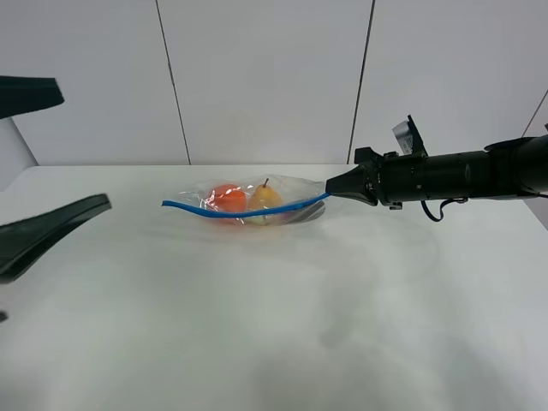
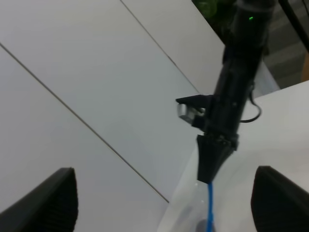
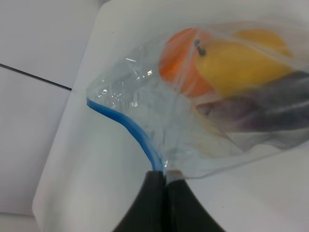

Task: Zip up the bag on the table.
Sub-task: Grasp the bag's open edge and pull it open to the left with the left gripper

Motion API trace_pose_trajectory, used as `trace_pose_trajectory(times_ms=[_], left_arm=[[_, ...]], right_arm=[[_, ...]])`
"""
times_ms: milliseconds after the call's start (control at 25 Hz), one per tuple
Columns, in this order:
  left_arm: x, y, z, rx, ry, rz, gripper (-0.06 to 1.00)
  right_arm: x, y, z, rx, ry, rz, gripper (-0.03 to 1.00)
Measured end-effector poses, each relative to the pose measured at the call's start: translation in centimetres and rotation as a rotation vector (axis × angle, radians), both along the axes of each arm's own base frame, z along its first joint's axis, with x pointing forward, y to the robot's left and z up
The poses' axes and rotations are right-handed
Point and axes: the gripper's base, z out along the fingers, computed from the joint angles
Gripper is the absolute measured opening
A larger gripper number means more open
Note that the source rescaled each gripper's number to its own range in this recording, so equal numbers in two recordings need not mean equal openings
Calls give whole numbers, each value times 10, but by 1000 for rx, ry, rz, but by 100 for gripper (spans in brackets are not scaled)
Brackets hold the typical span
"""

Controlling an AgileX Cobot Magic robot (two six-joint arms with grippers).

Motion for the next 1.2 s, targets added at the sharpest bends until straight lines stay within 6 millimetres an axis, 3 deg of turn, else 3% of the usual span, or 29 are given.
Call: trace_pose_trajectory(times_ms=[280,520,680,880,1080,1200], left_arm=[[53,-13,-45,219,-38,-144,94],[63,-59,-87,325,119,-300,94],[81,-84,-111,467,229,-236,94],[110,-107,-115,464,368,-62,94],[132,-130,-109,441,367,-44,94],[144,-137,-122,469,392,-22,94]], right_arm=[[0,0,0,-1,0,1,0],[0,0,0,-3,0,0,0],[0,0,0,-6,1,3,0],[-1,-1,-2,-23,13,6,0],[-1,-1,-3,-35,20,7,0],[-1,-1,-3,-36,20,6,0]])
